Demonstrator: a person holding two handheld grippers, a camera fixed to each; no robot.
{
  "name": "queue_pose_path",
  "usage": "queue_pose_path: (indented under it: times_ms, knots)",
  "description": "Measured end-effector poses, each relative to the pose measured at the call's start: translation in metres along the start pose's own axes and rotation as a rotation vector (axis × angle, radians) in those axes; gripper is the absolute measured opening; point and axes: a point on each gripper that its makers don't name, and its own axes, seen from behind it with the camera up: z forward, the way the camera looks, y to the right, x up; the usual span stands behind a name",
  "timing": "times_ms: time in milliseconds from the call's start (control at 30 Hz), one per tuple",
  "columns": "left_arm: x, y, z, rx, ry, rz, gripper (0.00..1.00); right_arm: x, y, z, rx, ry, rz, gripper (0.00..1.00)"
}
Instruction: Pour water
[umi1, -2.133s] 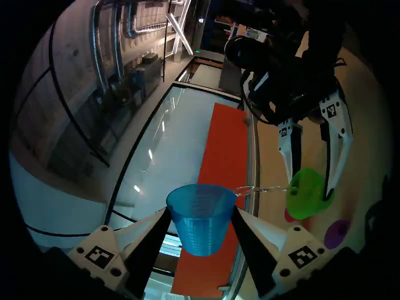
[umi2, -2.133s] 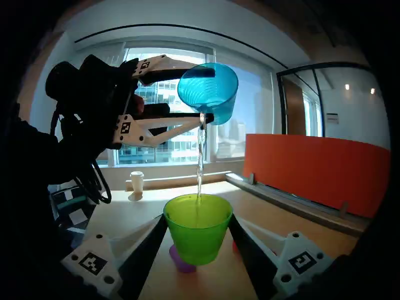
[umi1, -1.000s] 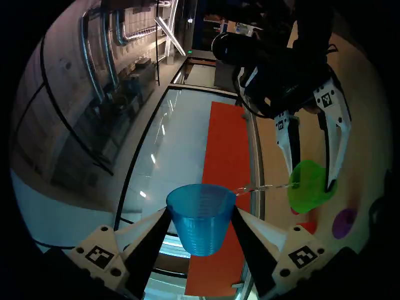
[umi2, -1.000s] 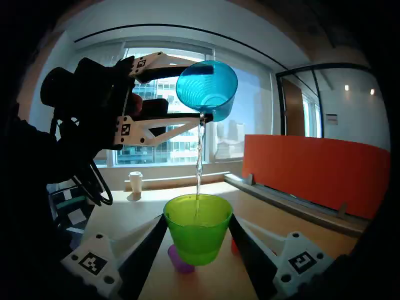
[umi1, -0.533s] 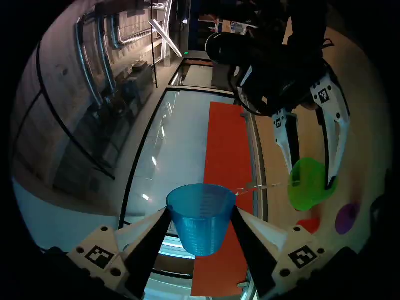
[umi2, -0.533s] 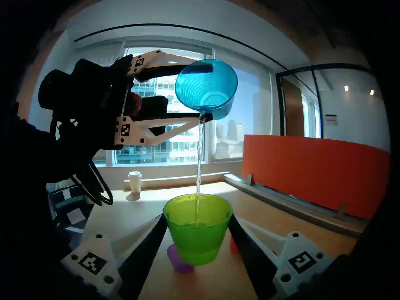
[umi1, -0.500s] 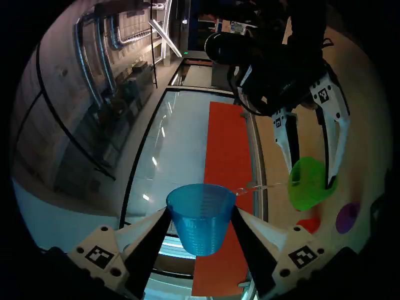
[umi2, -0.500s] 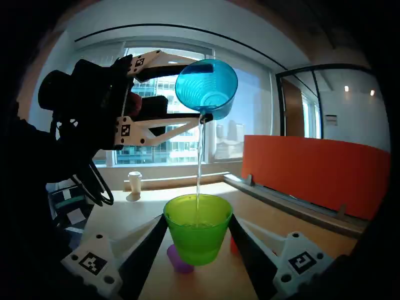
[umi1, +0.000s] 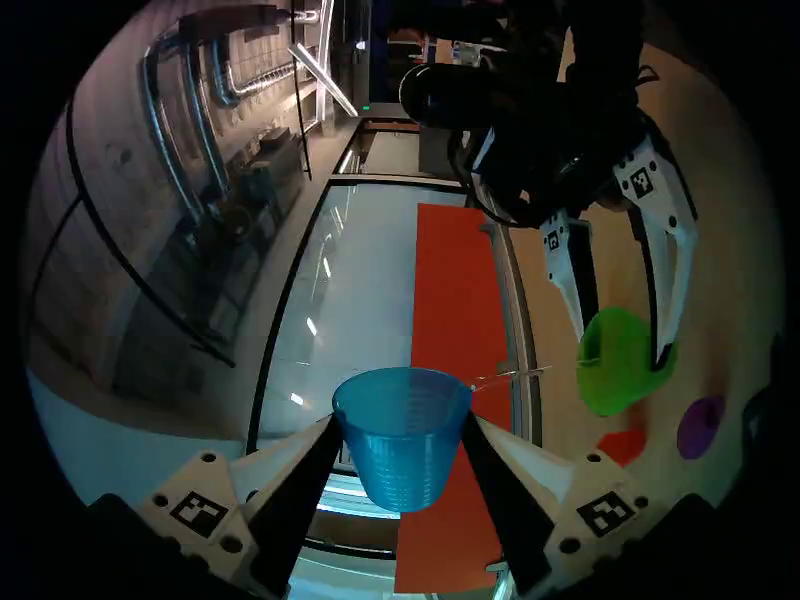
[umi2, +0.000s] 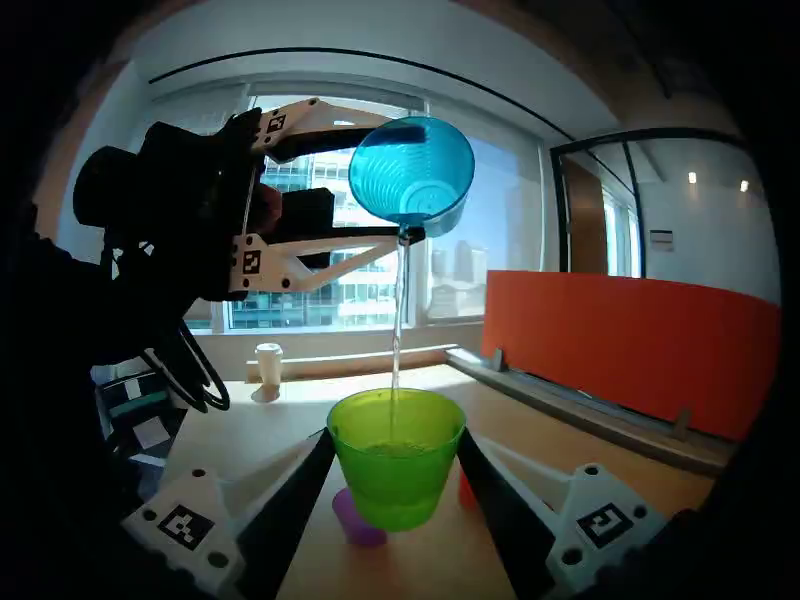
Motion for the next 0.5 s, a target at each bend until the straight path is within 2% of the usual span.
queue_pose_path:
  times_ms: [500]
  knots:
    - [0.0052, -0.0018, -0.0058, 0.008, 0.000, 0.074, 0.85, 0.0016, 0.0012, 0.0008, -0.003, 0.002, -0.005, 0.90]
